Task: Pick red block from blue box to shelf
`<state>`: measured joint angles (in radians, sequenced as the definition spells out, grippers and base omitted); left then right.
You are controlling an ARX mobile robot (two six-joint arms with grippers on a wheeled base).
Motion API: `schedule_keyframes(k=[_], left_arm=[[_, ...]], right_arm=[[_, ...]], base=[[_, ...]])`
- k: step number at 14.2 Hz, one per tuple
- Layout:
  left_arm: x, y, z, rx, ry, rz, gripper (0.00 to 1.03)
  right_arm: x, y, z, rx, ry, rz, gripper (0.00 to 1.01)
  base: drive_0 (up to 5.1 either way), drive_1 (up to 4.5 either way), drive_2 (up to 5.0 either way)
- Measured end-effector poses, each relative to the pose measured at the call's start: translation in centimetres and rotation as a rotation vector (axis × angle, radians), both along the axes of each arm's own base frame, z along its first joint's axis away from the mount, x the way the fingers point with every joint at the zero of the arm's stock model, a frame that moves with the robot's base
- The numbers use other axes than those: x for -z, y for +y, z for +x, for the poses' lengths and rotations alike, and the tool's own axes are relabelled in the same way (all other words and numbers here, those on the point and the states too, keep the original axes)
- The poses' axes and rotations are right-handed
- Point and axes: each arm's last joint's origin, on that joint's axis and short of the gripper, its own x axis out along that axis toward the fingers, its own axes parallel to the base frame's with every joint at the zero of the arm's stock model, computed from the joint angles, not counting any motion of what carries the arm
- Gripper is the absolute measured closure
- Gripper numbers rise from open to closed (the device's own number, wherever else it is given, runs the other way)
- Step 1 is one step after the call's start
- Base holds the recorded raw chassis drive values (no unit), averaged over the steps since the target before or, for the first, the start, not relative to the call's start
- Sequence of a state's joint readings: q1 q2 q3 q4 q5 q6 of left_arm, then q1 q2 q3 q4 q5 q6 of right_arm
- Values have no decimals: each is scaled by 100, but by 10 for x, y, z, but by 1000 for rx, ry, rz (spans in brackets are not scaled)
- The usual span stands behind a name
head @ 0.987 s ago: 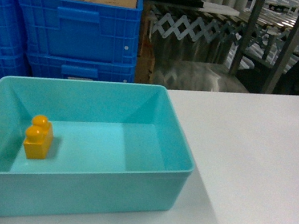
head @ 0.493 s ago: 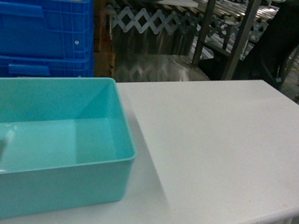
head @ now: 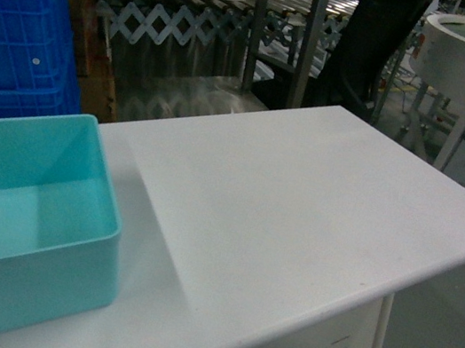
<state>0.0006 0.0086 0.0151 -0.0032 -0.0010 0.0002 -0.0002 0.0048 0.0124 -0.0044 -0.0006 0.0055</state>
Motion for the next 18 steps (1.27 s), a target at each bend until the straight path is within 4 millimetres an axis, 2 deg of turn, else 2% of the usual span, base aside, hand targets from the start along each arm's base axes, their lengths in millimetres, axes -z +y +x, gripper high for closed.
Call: schedule_keyframes(k=[18], left_arm=[[0, 0, 0, 0, 0, 0, 5]], right_arm=[[0, 0, 0, 0, 0, 0, 73]], base=[[-148, -148, -148]])
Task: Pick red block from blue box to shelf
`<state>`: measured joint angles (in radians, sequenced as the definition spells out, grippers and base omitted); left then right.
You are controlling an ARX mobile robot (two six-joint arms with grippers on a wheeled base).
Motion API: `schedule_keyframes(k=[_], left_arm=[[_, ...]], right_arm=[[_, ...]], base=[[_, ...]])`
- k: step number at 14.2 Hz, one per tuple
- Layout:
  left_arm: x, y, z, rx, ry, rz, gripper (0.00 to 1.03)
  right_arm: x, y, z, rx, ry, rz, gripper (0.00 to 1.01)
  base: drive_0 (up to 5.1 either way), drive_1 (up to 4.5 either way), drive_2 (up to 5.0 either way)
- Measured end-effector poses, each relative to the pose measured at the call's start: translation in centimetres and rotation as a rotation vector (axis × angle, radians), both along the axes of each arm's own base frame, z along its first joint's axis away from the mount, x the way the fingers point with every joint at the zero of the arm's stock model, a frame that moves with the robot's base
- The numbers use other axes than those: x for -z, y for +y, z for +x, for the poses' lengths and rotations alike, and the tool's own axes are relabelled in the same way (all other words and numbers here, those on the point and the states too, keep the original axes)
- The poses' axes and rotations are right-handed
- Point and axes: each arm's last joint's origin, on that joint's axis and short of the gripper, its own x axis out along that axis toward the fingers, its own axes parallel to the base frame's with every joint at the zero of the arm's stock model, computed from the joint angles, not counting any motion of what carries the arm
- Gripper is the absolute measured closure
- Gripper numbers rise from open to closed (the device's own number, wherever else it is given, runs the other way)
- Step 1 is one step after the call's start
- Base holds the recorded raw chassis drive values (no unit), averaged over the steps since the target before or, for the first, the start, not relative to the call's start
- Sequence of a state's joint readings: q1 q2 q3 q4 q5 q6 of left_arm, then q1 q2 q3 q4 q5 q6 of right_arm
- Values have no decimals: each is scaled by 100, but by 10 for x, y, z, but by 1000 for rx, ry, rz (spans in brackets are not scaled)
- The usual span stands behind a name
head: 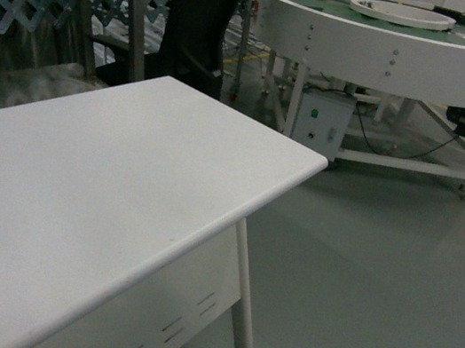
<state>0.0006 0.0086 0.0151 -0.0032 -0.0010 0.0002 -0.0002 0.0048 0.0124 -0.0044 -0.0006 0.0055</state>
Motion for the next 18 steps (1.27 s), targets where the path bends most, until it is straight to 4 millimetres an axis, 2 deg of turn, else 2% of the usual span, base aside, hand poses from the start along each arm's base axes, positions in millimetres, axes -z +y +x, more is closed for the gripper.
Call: schedule_keyframes(k=[18], left_arm=[[0, 0, 0, 1, 0, 0, 5]], right_arm=[[0, 0, 0, 0, 0, 0, 73]], base=[[-145, -145, -145]])
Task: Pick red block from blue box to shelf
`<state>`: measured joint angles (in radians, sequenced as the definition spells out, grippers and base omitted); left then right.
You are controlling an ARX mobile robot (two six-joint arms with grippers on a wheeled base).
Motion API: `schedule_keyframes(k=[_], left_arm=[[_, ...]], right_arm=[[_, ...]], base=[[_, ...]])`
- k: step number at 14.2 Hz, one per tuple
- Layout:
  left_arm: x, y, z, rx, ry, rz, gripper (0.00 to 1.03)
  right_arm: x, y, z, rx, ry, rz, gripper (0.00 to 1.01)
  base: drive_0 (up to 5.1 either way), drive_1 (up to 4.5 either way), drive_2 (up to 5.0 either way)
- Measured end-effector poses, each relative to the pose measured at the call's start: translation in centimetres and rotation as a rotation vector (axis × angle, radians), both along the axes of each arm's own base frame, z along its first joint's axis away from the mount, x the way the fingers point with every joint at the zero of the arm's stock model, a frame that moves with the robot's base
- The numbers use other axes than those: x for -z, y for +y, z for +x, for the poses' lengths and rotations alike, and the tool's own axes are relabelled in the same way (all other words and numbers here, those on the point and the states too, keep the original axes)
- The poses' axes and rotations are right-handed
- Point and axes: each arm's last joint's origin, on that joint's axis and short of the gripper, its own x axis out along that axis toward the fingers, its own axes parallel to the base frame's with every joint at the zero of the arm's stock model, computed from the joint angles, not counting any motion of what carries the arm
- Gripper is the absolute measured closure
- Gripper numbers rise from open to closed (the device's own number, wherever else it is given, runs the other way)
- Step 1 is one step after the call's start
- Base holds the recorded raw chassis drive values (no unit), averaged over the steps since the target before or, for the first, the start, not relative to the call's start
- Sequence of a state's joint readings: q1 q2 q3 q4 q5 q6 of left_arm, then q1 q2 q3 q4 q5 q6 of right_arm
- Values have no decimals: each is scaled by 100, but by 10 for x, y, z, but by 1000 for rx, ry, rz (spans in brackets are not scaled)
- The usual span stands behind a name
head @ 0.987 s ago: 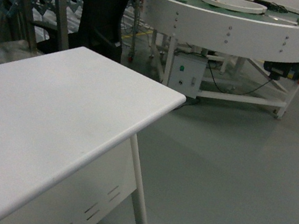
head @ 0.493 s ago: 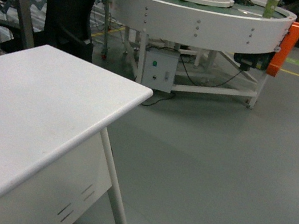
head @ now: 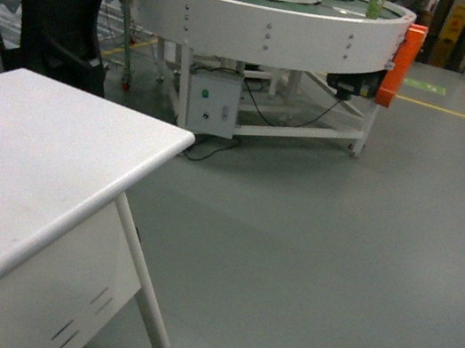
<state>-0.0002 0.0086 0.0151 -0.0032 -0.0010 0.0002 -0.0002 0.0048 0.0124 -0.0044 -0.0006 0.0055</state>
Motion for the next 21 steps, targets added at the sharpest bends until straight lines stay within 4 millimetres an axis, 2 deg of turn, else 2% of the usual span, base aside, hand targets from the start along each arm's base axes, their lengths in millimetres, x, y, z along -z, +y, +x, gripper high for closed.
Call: schedule_keyframes(k=[21], left_arm=[[0, 0, 0, 4, 0, 0, 5]], right_arm=[[0, 0, 0, 1, 0, 0, 73]], base=[[-135, -135, -135]])
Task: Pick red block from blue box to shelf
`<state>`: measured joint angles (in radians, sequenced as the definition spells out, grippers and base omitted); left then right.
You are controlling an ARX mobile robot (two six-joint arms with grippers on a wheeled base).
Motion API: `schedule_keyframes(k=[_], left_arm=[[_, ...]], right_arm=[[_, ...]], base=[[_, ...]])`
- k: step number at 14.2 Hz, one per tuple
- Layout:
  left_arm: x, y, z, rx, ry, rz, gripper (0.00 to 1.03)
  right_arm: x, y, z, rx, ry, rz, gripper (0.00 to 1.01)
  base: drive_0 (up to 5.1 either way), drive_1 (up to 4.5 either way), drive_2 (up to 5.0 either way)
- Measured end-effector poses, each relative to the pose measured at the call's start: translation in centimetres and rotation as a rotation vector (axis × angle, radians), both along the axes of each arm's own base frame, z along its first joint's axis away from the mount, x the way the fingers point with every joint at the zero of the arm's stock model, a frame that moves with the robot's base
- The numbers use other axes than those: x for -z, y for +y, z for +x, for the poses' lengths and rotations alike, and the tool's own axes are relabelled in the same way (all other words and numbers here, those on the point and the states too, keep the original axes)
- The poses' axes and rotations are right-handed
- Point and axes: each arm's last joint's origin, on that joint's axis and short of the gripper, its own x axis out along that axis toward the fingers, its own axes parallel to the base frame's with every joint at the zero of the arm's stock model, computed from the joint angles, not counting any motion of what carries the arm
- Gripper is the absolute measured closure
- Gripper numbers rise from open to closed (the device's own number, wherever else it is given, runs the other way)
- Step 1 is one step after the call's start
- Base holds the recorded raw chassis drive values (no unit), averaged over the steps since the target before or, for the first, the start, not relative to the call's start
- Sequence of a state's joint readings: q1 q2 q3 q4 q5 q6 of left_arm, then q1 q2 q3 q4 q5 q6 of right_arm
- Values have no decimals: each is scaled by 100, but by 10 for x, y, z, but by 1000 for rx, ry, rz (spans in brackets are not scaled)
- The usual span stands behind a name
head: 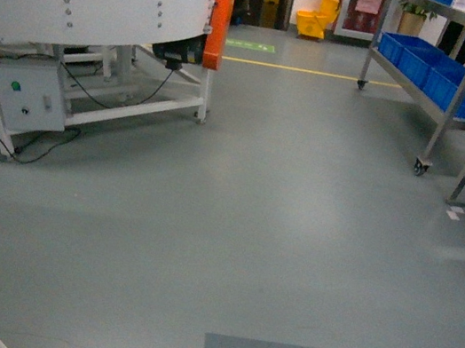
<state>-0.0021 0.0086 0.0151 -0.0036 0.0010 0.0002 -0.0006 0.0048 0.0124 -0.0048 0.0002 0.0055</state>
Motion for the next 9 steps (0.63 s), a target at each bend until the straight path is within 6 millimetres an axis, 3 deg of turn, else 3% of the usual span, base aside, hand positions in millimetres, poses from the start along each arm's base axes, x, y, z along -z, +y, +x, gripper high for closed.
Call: schedule_keyframes(k=[2, 9], left_arm=[[0, 0, 0, -3, 0, 0, 5], [0, 0, 0, -3, 2, 0, 5]], right_arm=[[0, 0, 0, -1, 0, 0, 73], [0, 0, 0, -1, 1, 0, 73]], base=[[0, 0, 0], [-2, 405, -409]])
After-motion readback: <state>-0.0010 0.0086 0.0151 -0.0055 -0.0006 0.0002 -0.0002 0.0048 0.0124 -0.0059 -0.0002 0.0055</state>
